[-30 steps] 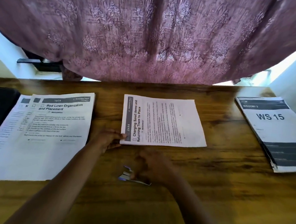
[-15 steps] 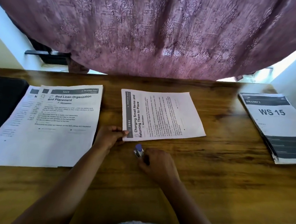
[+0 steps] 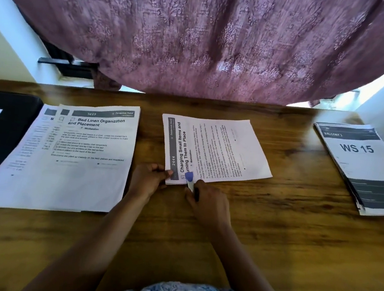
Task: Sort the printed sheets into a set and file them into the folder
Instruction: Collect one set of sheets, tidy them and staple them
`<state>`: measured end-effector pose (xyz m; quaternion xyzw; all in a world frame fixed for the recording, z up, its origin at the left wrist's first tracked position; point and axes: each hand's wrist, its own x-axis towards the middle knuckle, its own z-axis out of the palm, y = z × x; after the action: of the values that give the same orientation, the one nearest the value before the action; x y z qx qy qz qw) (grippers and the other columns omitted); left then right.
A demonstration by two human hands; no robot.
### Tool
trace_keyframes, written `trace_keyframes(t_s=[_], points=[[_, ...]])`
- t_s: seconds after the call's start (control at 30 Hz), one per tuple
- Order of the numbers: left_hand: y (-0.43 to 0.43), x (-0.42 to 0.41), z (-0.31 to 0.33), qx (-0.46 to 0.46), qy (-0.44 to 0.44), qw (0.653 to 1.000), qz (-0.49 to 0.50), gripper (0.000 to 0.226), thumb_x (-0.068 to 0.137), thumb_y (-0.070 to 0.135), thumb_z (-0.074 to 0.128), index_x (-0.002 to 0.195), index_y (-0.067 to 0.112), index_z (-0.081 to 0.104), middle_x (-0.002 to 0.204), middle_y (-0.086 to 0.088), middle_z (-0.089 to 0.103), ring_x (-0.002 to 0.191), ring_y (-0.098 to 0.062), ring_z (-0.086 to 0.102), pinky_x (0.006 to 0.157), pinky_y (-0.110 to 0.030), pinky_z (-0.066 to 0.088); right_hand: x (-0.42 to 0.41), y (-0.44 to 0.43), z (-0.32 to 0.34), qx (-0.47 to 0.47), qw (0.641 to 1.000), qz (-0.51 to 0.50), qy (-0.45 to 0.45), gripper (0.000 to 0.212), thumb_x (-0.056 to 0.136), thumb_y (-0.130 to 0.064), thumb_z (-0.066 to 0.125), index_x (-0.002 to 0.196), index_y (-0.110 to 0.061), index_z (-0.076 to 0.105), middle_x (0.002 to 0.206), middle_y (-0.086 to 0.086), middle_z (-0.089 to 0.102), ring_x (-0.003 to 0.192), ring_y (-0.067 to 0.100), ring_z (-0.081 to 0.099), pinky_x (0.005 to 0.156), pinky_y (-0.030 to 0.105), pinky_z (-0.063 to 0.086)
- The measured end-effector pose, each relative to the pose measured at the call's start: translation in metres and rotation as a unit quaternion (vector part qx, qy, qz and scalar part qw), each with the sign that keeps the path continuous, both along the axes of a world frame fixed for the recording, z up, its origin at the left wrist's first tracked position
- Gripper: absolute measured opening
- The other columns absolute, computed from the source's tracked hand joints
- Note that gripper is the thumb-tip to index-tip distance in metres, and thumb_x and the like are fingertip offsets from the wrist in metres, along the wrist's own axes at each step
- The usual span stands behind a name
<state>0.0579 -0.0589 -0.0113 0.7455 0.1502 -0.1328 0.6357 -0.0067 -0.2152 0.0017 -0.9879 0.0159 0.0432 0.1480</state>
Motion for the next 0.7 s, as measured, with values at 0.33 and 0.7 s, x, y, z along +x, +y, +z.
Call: trace_keyframes(t_s=[0.33,0.7], points=[[0.002,-0.002,-0.002,0.012,0.002,1.0,-0.006,0.006,0.084,0.019,0.073,0.085,0.018,0.067,0.087,0.004,0.068,0.076,-0.012,0.069,0.063,-0.022,0.057,0.028,0.02,0.005,0.091,0.983,-0.04,-0.158,0.045,0.097,-0.04,0.045,0.136,-0.02,0.041,0.14,0.005,0.044,0.13,0.022,0.04,0.103,0.042,0.039],[0.003,-0.002,-0.011,0.04,-0.015,0.999,-0.009,0.01,0.081,0.021,0.076,0.074,0.02,0.069,0.081,-0.003,0.073,0.075,-0.022,0.071,0.069,-0.035,0.06,0.065,0.032,-0.025,0.052,0.995,-0.074,-0.034,0.077,0.084,-0.07,-0.008,0.151,-0.031,-0.006,0.16,0.003,-0.006,0.146,0.02,-0.013,0.107,0.048,-0.024]])
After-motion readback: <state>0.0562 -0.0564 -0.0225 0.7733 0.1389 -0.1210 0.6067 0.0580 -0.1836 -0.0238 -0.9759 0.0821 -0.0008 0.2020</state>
